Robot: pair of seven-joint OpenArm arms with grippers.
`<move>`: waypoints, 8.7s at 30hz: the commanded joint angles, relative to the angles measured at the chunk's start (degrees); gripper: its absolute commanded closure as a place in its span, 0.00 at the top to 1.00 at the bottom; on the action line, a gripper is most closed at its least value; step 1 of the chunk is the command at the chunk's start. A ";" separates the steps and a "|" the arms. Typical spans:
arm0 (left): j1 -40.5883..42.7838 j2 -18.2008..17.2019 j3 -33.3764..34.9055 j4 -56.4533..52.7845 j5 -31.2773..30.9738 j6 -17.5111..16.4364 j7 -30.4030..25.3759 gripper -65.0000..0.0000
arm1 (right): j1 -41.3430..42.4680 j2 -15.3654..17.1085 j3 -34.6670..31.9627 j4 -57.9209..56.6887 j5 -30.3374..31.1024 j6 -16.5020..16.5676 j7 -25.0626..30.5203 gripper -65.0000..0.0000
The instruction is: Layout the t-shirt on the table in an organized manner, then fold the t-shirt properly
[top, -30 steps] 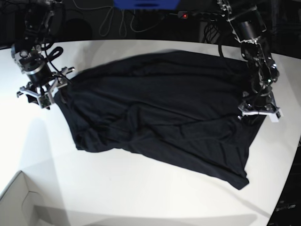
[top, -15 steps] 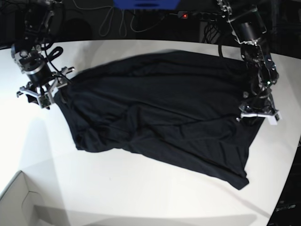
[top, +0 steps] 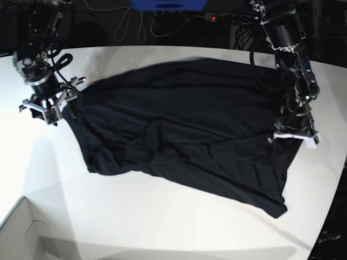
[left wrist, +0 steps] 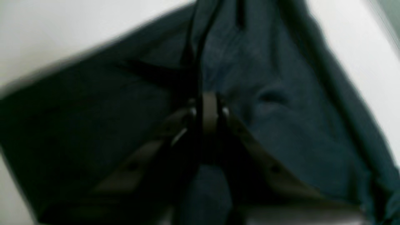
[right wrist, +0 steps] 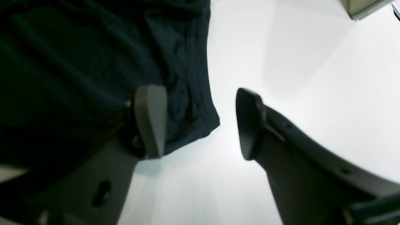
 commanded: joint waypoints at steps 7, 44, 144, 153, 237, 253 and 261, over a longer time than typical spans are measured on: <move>-0.72 0.48 0.85 11.88 -2.15 -0.50 -1.70 0.00 | 0.27 0.48 0.27 0.95 0.76 -0.27 1.41 0.54; 9.39 0.48 -4.33 13.29 -2.07 -0.50 -1.70 0.33 | -2.46 0.21 0.00 1.04 0.85 -0.27 1.50 0.54; -25.07 -0.48 7.27 1.24 2.77 0.20 -1.70 0.00 | -2.46 0.12 0.35 1.22 0.59 -0.27 1.41 0.54; -58.30 -0.92 9.12 -42.54 9.36 0.20 -14.80 0.00 | -3.25 1.00 6.07 1.48 0.59 -0.27 1.41 0.54; -12.06 -10.50 0.94 -17.83 -7.78 -0.50 -6.10 0.33 | -6.24 -4.54 9.15 3.42 0.94 -0.27 1.41 0.54; -11.00 -10.15 -2.75 -18.19 -7.25 -0.50 -6.10 0.33 | -5.97 -4.27 8.88 1.92 0.94 -0.27 1.50 0.54; -10.92 -10.07 -2.84 -18.45 -7.16 -0.41 -6.10 0.33 | -5.97 -4.18 9.15 1.31 0.94 -0.27 1.59 0.54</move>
